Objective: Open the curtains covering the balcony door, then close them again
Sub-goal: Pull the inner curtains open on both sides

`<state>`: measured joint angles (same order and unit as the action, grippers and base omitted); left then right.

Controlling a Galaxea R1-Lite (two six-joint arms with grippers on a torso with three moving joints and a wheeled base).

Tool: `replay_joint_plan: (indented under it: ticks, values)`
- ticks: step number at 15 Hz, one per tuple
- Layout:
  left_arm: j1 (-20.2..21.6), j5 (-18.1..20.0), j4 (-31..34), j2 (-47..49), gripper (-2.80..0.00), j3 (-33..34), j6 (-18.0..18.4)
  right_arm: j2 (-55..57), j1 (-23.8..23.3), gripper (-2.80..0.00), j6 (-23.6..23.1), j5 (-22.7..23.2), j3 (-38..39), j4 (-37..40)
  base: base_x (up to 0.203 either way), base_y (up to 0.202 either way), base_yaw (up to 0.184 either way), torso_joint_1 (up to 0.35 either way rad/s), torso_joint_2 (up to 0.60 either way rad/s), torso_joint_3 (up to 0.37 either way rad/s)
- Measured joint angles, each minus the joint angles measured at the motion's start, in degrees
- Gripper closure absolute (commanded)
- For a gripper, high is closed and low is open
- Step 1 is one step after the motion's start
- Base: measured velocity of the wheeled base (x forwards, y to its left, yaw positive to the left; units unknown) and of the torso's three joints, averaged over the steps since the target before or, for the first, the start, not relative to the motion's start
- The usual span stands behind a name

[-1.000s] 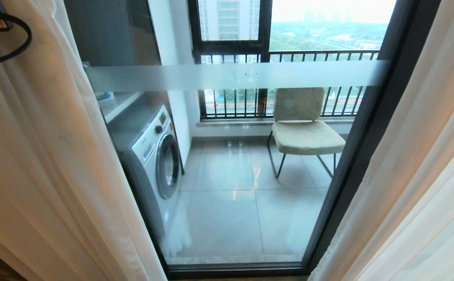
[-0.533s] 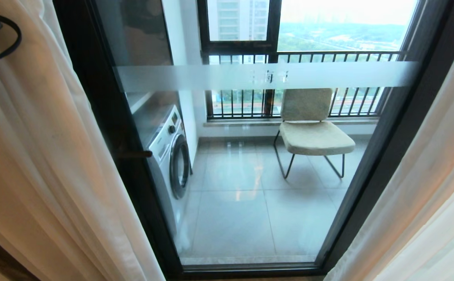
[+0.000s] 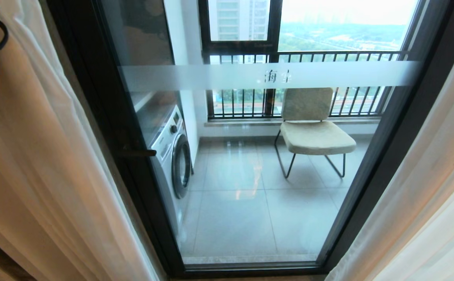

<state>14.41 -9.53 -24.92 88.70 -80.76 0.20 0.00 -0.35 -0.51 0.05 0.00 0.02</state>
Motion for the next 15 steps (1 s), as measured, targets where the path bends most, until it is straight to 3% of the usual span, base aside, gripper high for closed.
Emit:
replay_joint_plan:
  ticks: [3,5,15]
  values:
    - [2.0,0.7,-0.1,0.0,0.00,0.0,-1.2,0.0,0.0,0.00,0.0,0.0,0.0,0.0,0.000,0.000,0.000,0.000,0.00,0.000]
    - [4.0,3.2,0.1,0.2,0.00,-0.1,-1.7,0.0,0.0,0.00,0.0,0.0,0.0,0.0,0.000,0.000,0.000,0.000,0.00,0.000]
    - [20.6,15.5,0.0,7.0,0.00,-5.1,-5.0,0.0,0.0,0.00,0.0,0.0,0.0,0.0,0.000,0.000,0.000,0.000,0.00,0.000]
